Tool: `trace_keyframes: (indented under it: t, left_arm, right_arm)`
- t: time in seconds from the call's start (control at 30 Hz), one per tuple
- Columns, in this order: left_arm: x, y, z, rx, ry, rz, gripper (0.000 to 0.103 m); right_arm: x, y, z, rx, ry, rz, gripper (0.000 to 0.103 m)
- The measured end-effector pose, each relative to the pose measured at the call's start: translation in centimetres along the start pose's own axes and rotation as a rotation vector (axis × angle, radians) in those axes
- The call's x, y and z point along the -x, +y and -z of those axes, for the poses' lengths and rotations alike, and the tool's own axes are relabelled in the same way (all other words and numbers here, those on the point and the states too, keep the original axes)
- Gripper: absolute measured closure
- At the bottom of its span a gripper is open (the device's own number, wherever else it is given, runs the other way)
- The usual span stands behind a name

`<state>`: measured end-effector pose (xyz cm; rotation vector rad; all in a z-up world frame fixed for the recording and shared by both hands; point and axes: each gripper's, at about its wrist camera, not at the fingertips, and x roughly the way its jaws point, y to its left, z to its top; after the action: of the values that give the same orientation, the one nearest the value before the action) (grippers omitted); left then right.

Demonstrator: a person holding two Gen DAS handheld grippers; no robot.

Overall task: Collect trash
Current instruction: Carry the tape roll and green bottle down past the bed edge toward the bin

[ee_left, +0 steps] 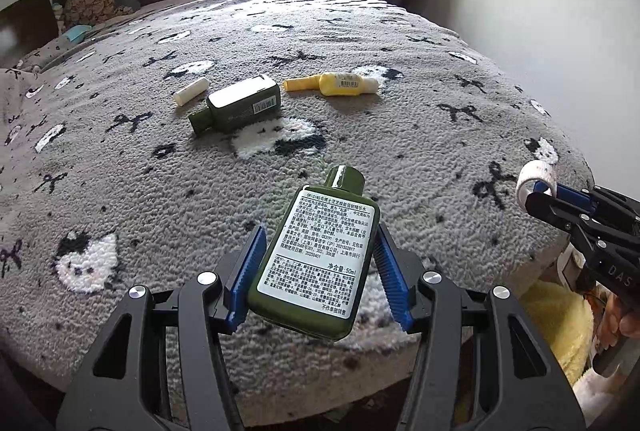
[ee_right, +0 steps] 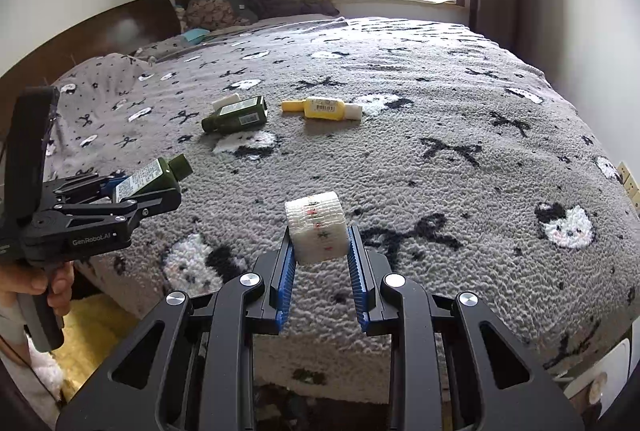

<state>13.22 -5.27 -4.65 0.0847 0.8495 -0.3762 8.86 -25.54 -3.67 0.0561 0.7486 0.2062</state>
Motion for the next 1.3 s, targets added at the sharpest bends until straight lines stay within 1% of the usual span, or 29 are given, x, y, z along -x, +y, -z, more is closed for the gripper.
trace_keyframes:
  t: [0.17,0.3,0.47,0.63,0.83,1.03,1.3]
  left_arm:
    - [2.7,-0.9,2.2,-0.011,-0.021,0.006,0.051]
    - [4.2,-1.3,4.4,-0.026,-0.021,0.008,0.051]
    - [5.2,-1.4,7.0,-0.022,-0.002,0.014,0.051]
    - [5.1,-1.2,9.6,0.009,0.036,0.04,0.051]
    - [4.0,-1.3,12.7,0.033,0.111,0.061,0.051]
    - [1.8,-1.8,15.8,0.051,0.218,0.084,0.051]
    - [-1.7,-2.4,19.4,0.052,0.351,0.085,0.051]
  right_arm:
    - [1.6,0.8,1.8,0.006,0.001,-0.006,0.077]
    - [2.6,1.4,3.3,0.023,0.003,0.017,0.077]
    - [3.2,1.8,5.0,0.018,0.018,0.013,0.077]
    - [3.2,2.3,7.2,0.006,0.063,-0.008,0.077]
    - [2.3,3.1,9.6,0.002,0.137,-0.032,0.077]
    - [0.7,3.7,12.0,0.002,0.223,-0.061,0.077]
    - [-2.1,4.5,15.0,-0.002,0.338,-0.072,0.077]
